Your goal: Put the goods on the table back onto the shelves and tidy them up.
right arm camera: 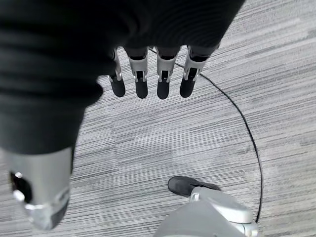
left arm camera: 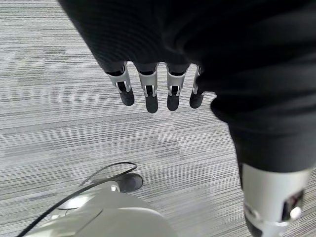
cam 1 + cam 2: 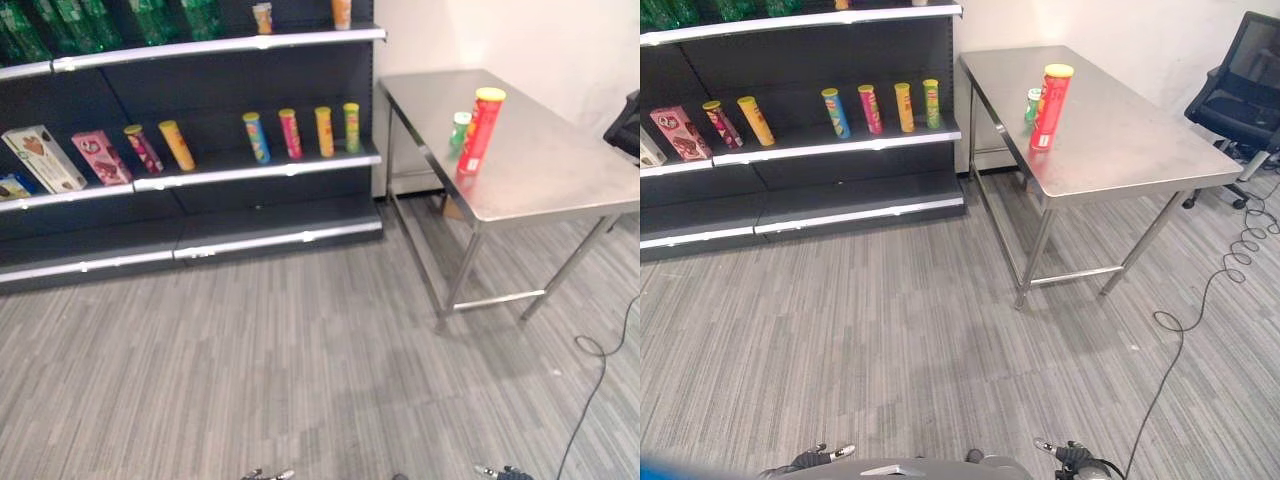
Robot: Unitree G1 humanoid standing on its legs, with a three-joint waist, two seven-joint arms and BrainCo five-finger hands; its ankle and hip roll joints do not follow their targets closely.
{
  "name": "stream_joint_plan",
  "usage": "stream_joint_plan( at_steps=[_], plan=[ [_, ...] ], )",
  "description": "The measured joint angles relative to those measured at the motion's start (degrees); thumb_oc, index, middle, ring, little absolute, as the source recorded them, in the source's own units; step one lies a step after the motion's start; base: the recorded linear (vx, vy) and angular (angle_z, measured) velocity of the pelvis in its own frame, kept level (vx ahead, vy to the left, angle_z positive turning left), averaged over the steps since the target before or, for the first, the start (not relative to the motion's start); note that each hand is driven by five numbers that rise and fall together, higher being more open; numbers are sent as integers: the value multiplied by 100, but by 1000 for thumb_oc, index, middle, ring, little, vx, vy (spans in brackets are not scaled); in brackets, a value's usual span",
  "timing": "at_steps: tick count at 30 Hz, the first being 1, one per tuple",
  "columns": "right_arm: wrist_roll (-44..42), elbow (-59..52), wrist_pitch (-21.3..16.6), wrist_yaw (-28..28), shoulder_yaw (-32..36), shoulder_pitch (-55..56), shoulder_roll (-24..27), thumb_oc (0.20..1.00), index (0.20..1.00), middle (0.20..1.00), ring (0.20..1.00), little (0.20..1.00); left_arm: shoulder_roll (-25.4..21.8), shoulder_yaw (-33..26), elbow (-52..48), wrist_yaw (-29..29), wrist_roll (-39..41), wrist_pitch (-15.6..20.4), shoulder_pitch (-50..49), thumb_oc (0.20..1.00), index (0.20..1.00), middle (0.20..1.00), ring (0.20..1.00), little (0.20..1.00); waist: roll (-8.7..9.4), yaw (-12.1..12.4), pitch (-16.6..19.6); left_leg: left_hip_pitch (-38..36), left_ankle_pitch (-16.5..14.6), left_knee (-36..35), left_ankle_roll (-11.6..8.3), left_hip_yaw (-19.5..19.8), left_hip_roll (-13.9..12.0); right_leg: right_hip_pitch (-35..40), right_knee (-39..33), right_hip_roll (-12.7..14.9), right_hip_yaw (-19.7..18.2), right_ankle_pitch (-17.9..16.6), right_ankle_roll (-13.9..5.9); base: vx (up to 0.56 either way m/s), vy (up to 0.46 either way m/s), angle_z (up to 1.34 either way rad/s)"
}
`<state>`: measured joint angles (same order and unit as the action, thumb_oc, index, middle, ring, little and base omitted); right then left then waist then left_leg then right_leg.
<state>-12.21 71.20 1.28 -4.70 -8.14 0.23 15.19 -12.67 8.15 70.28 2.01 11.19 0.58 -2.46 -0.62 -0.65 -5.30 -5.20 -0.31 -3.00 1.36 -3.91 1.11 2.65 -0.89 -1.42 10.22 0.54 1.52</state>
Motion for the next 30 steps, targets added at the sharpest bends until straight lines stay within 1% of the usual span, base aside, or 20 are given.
stream_joint_plan(
  at_steps=[5, 13, 17, 21, 30],
  plan=[
    [99, 1, 0, 6, -20, -15, 13, 1000, 1000, 1000, 1000, 1000, -1, 8, -15, -13, -1, 1, 1, 1000, 1000, 1000, 1000, 1000, 0, -58, -26, -68, 49, -119, -17, -12, 15, 228, -426, -34, -13, -232, -7, 0, 0, 0],
    [197, 17, 2, 15, -144, -16, 18, 1000, 1000, 1000, 1000, 1000, -6, 192, -13, -53, -134, 2, 13, 1000, 1000, 1000, 1000, 1000, -16, -76, -63, -147, 66, -217, -34, -32, 18, 274, -496, -44, -41, -263, 9, -1, 0, -2],
    [399, 19, 4, 35, -370, -85, 88, 1000, 1000, 1000, 1000, 1000, -77, 772, 27, -65, -778, 0, 49, 1000, 1000, 1000, 1000, 1000, -18, -77, -88, -156, 66, -218, -34, -49, 17, 270, -496, -45, -61, -252, -13, -3, 2, -1],
    [617, 63, 9, 71, -370, -146, 131, 1000, 1000, 1000, 1000, 1000, -85, 724, 8, -65, -1022, 1, 78, 1000, 1000, 1000, 1000, 1000, -38, -73, -98, -156, 64, -225, -37, -49, 17, 271, -497, -45, -61, -252, -14, 0, 0, 0],
    [726, 65, 29, 152, -404, -143, 160, 1000, 1000, 1000, 1000, 1000, -89, 659, 21, -24, -1027, 1, 107, 1000, 1000, 1000, 1000, 1000, -37, -68, -100, -175, 65, -221, -34, -46, 19, 288, -496, -44, -58, -263, 1, 0, 0, 0]
  ],
)
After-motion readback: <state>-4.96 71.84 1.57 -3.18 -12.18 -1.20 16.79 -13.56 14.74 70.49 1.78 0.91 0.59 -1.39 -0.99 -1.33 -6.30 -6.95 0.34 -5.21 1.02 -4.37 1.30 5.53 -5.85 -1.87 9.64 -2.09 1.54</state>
